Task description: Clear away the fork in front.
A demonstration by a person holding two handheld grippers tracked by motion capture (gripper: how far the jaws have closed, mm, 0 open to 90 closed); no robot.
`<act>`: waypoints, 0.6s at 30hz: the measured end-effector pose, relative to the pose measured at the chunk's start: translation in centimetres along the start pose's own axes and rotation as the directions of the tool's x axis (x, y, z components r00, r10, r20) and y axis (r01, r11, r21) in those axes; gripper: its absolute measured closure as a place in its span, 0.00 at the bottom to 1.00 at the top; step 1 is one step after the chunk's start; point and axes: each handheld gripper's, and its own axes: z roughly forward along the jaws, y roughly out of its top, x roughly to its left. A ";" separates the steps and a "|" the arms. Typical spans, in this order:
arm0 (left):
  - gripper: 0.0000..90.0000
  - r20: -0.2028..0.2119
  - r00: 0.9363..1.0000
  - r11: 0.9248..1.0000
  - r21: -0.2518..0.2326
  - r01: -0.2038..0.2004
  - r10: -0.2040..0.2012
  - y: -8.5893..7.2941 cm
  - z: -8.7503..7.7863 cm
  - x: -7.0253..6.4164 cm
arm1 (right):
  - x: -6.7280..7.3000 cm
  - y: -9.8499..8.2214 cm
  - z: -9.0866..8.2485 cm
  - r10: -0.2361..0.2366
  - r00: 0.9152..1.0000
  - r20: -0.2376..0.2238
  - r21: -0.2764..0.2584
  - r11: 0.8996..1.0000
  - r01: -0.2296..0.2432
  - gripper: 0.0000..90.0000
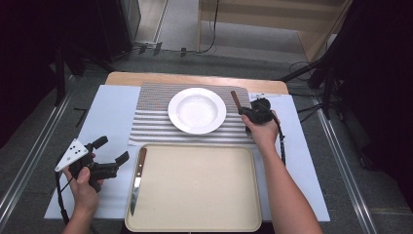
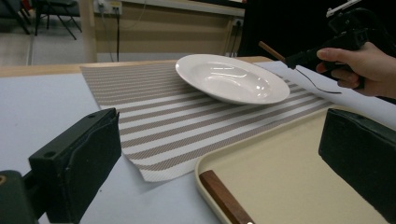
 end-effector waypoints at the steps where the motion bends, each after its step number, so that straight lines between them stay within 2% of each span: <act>1: 0.00 0.007 1.000 1.000 0.003 -0.005 0.005 0.2 0.1 -0.2 | 0.0 -0.1 -0.3 -0.006 1.000 -0.008 -0.017 1.000 0.006 0.85; 7: 0.00 0.042 0.999 1.000 0.003 -0.010 0.010 1.1 1.0 -1.2 | 0.7 -0.5 -1.8 -0.019 0.999 -0.026 -0.088 0.996 0.016 0.85; 9: 0.00 0.048 0.999 1.000 0.006 -0.011 0.011 1.4 1.4 -1.5 | 0.8 -1.0 -2.3 -0.027 0.999 -0.025 -0.124 0.992 0.023 0.85; 14: 0.00 0.080 0.997 1.000 0.023 -0.015 0.013 2.0 2.7 -2.4 | 1.0 -1.8 -3.4 -0.037 0.998 -0.042 -0.170 0.985 0.029 0.85; 18: 0.00 0.088 0.996 1.000 0.010 0.001 -0.002 2.3 3.5 -3.2 | 1.2 -2.3 -4.4 -0.040 0.998 -0.050 -0.222 0.975 0.028 0.85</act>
